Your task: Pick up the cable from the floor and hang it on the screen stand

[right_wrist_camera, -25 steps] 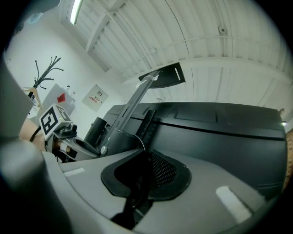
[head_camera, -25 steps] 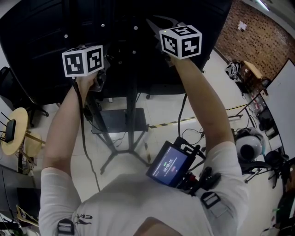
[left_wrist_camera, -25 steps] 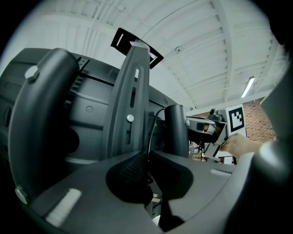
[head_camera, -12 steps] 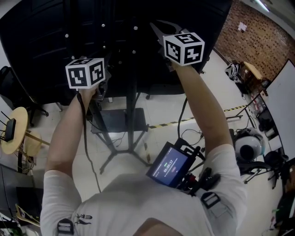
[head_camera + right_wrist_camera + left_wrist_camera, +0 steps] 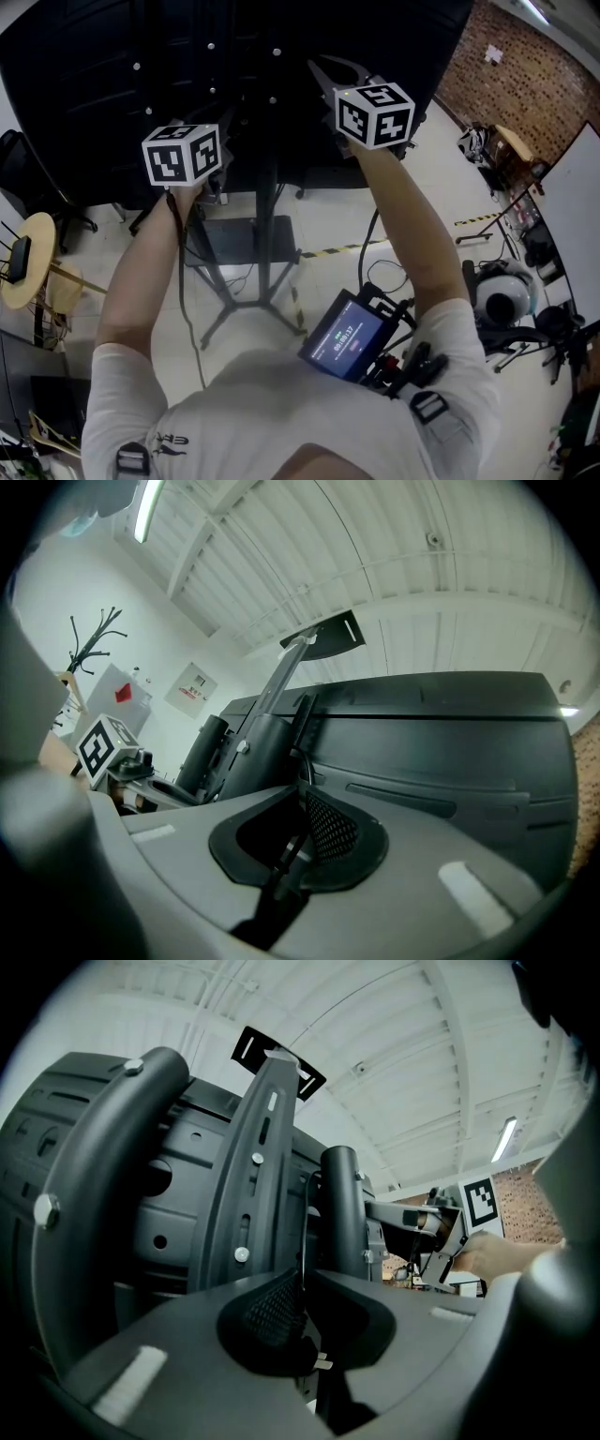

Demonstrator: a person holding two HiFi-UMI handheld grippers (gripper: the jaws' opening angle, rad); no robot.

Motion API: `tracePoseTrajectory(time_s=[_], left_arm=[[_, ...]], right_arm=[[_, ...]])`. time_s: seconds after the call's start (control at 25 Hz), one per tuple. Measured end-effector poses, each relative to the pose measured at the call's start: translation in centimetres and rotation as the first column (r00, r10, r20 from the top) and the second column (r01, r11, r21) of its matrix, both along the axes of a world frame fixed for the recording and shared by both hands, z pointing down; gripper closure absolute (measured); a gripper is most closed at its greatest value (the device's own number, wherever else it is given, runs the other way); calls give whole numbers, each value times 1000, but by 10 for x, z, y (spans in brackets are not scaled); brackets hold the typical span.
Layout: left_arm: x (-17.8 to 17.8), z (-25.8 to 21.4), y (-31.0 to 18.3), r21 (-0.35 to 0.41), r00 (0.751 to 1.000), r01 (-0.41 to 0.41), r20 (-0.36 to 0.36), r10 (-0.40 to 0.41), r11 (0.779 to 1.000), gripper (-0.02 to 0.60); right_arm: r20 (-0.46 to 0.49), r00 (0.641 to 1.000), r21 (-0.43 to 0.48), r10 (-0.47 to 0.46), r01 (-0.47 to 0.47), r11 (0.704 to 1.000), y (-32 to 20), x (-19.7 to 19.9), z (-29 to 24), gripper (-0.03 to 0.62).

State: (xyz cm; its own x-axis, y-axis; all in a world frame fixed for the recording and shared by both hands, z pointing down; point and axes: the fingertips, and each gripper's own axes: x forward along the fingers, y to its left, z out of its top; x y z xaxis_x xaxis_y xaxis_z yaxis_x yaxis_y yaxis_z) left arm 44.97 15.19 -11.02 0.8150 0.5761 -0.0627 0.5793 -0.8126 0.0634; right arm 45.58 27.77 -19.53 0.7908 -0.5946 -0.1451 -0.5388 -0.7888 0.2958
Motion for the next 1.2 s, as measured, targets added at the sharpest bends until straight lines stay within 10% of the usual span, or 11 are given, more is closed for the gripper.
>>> tracePoseTrajectory(time_s=[1.2], left_arm=[[-55, 26, -22, -36, 995, 37, -90, -40, 999, 535]], right_arm=[[45, 995, 103, 84, -89, 991, 29, -62, 68, 565]])
